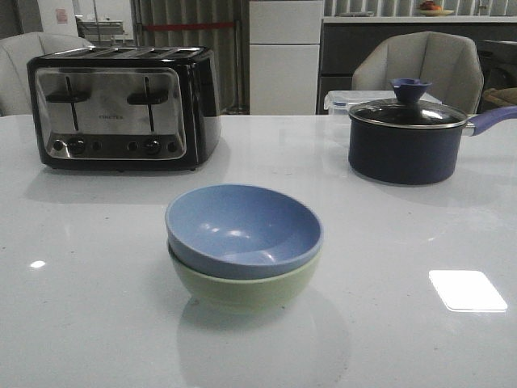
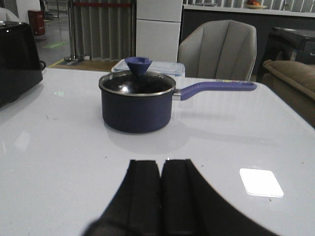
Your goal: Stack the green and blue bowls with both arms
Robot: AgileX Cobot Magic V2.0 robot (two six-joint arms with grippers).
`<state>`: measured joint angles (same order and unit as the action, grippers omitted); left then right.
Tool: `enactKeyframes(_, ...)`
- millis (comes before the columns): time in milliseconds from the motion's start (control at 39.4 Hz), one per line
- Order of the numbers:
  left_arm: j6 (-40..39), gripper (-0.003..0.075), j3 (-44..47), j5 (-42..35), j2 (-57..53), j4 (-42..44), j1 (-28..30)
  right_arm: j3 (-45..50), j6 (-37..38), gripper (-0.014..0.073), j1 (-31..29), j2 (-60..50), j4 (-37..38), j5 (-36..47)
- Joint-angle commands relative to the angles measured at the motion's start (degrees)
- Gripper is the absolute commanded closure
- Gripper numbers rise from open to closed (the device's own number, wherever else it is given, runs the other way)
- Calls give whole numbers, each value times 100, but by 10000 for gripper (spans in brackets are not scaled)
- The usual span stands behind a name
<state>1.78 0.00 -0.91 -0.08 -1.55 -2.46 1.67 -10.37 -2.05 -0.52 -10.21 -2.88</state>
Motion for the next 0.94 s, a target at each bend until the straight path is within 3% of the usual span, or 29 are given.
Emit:
enactKeyframes(0,-65,624,61,-519,-115,-40,11,-32,583,576,-24,-114,638,867)
enactKeyframes(102,-65,624,61,-519,-115,-40,11,-32,1159,576,-24,-114,1188,1070)
enactKeyframes(914,-65,624,61,-519,-115,-40,11,-32,1168,576,-24,-114,1168,958)
